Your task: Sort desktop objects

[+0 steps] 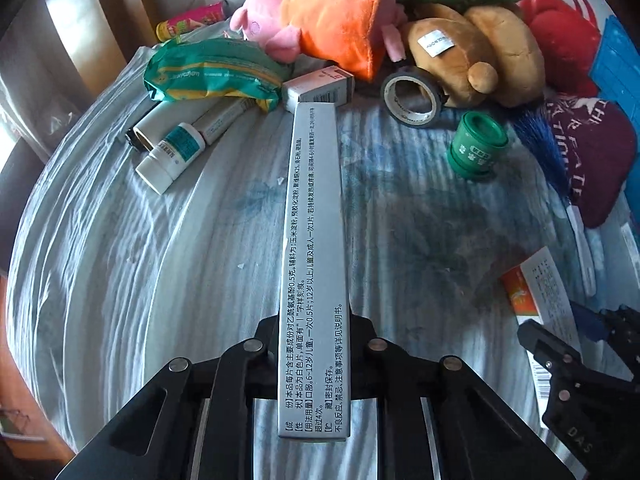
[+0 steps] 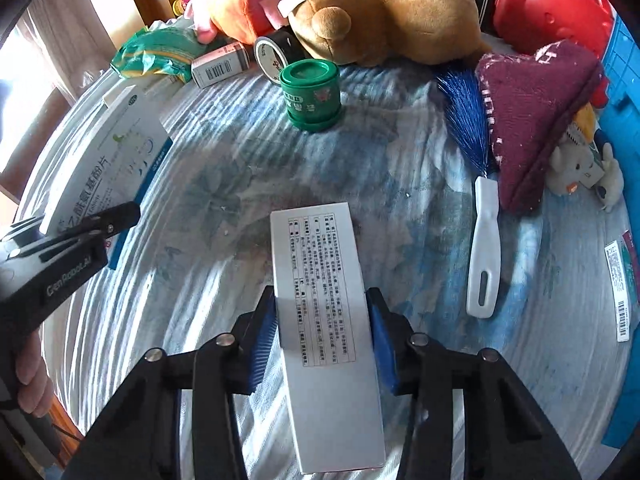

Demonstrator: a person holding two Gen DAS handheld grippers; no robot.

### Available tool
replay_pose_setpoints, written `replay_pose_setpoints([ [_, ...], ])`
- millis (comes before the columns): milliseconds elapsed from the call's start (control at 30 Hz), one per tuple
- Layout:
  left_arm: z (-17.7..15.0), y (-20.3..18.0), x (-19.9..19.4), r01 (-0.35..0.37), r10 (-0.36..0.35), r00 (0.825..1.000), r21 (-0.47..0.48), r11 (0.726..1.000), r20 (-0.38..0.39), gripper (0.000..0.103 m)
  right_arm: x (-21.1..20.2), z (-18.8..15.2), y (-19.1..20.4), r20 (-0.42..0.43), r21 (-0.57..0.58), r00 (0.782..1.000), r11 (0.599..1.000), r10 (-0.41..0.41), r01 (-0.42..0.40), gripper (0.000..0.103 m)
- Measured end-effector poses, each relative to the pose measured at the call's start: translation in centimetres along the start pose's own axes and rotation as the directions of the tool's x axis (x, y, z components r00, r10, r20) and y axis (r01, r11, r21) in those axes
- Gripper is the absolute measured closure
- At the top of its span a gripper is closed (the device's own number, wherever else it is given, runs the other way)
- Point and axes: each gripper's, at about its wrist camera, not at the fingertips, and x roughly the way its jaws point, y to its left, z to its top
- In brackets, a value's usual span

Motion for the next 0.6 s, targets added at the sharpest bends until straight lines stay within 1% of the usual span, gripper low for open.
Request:
replay_pose_setpoints([
  [133, 0.3, -0.1, -1.8, -0.004, 0.004, 1.0, 0.013, 1.0, 0.029, 0.085, -1.3, 0.6, 0.5, 0.029, -0.003, 0.999, 1.0, 0.017, -0.017, 0.06],
  [367, 0.7, -0.2, -5.4, -0.008, 0.006, 0.997, 0.024, 1.0, 0.083, 0.085, -5.3, 2.4, 1.4, 0.128, -0.015, 0.992, 1.0, 0.017, -0.015, 0.06],
  [467, 0.8, -0.4, -7.4, -0.001, -0.003, 0.993, 0.032, 0.999, 0.118, 0.085, -7.5, 3.2, 1.9, 0.18, -0.015, 0.984, 1.0, 0.007, -0.005, 0.06],
  [533, 1.1, -0.5, -8.7, 0.007, -0.012, 0.989, 0.039, 0.999, 0.147, 0.085, -9.8, 2.5, 0.9, 0.214, -0.013, 0.977, 1.0, -0.001, 0.004, 0.06],
  [600, 1.3, -0.9, -10.5, 0.02, -0.028, 0.983, 0.05, 0.999, 0.179, 0.085, -12.2, 2.5, 0.8, 0.256, -0.006, 0.967, 1.0, -0.018, 0.02, 0.06],
])
